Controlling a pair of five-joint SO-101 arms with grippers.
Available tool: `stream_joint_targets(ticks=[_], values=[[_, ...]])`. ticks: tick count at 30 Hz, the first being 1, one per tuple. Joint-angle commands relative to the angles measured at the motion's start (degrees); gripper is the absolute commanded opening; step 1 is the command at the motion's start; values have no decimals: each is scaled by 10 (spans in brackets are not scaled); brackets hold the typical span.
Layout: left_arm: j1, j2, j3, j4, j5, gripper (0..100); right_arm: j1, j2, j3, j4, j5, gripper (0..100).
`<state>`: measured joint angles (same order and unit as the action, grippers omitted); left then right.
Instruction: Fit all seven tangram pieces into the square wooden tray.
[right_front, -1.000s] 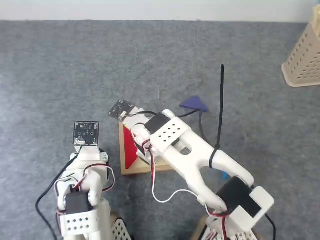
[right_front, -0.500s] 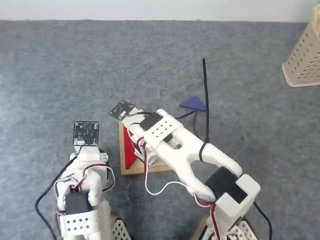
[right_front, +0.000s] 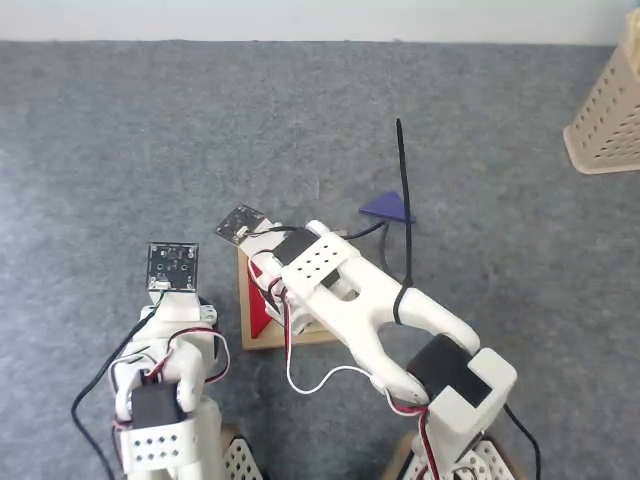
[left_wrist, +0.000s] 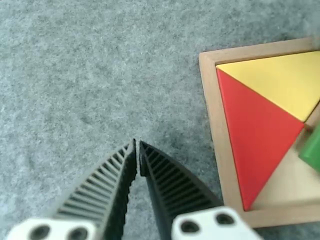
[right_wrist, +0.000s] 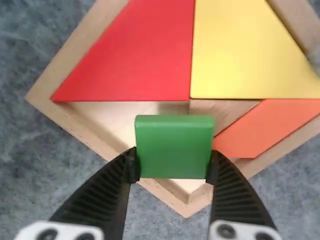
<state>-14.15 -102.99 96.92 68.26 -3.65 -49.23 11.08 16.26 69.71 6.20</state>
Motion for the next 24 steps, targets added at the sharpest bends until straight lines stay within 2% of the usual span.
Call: stream_joint_targets(ticks=[1,7,13,21,24], values=[[-2,-4,-3,1,-3,12,-6,-15,-33,8,-4,176],[-2,-4,-3,1,-3,12,-6,-15,-40,11,-8,180],[-2,-4,-3,1,-3,12,-26,-15,-42,13,-5,275],[-2,-4,-3,1,-3,12,-15,-16,-43,13,-5,274],[-2,-4,-3,1,-3,12,3,-40,-40,14,-4,235]])
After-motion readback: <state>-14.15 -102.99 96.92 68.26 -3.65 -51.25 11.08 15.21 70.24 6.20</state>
